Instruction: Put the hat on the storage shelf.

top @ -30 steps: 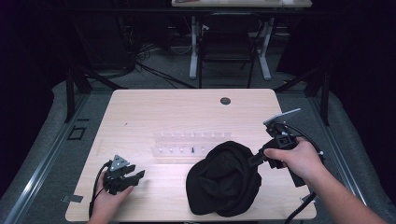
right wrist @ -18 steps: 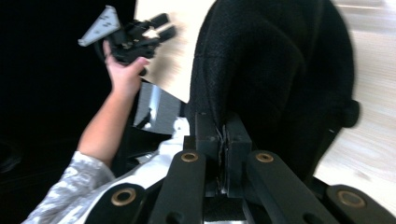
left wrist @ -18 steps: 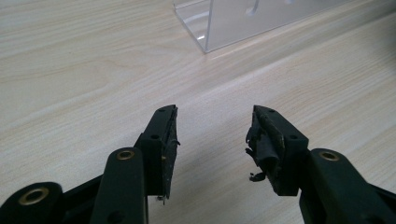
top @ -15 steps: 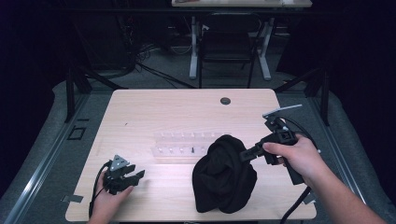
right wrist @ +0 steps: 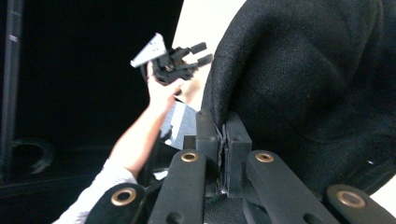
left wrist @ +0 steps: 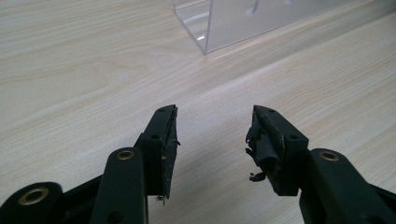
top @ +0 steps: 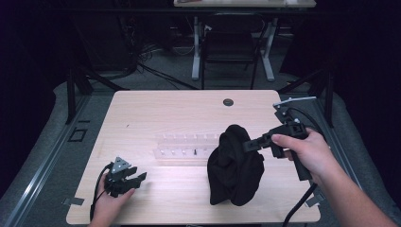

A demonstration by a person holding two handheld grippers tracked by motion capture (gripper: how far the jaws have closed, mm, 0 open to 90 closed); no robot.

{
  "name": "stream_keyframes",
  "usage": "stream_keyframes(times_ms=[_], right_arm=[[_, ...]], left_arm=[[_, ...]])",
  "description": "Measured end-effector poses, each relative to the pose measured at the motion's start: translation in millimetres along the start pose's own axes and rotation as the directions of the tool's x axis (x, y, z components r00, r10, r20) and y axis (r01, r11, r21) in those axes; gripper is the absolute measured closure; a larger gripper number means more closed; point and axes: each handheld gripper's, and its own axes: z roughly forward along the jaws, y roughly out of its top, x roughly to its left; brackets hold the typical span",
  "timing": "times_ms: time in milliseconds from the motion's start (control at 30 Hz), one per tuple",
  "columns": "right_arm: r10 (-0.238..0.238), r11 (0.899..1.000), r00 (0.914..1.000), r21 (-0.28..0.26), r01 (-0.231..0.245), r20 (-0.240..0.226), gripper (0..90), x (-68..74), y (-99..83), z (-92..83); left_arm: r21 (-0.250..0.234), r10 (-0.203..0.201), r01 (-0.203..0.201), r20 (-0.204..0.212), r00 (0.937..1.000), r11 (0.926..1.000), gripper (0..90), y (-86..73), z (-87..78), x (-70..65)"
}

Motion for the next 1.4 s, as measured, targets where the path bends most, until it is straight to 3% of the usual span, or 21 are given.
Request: stream_keyframes(times_ms=[333, 667, 967, 1133, 1400], right_arm=[[-0.008, 0.996, 0.9994, -0.088, 0.005, -0.035, 87.9, 8.5, 13.3, -18.5], [-0.022, 0.989, 0.9995, -0.146, 0.019, -0.023, 87.9, 18.2, 32.3, -21.5], [-0.020, 0.983, 0.9990, -0.184, 0.013, -0.040, 87.9, 23.4, 56.6, -9.2], [-0.013, 0.982, 0.9993, -0.188, 0.006, -0.036, 87.9, 26.3, 75.2, 6.6], [-0.010, 0.980, 0.9998, -0.198, 0.006, -0.019, 87.9, 31.8, 92.5, 16.7]], left_arm=[[0.000, 0.003, -0.003, -0.002, 1.0000, 1.0000, 51.7, 0.1, 0.1, 0.3], [0.000, 0.006, -0.006, 0.002, 1.0000, 1.0000, 51.7, 0.1, 0.3, 0.2], [0.001, 0.014, -0.014, 0.002, 0.9999, 0.9999, 50.6, -0.2, 1.2, -1.7], [0.010, 0.017, -0.017, 0.012, 0.9998, 0.9998, 50.3, 0.5, -0.2, -1.6], [-0.002, 0.026, -0.026, 0.013, 0.9996, 0.9997, 50.1, 0.7, -0.9, -2.5]])
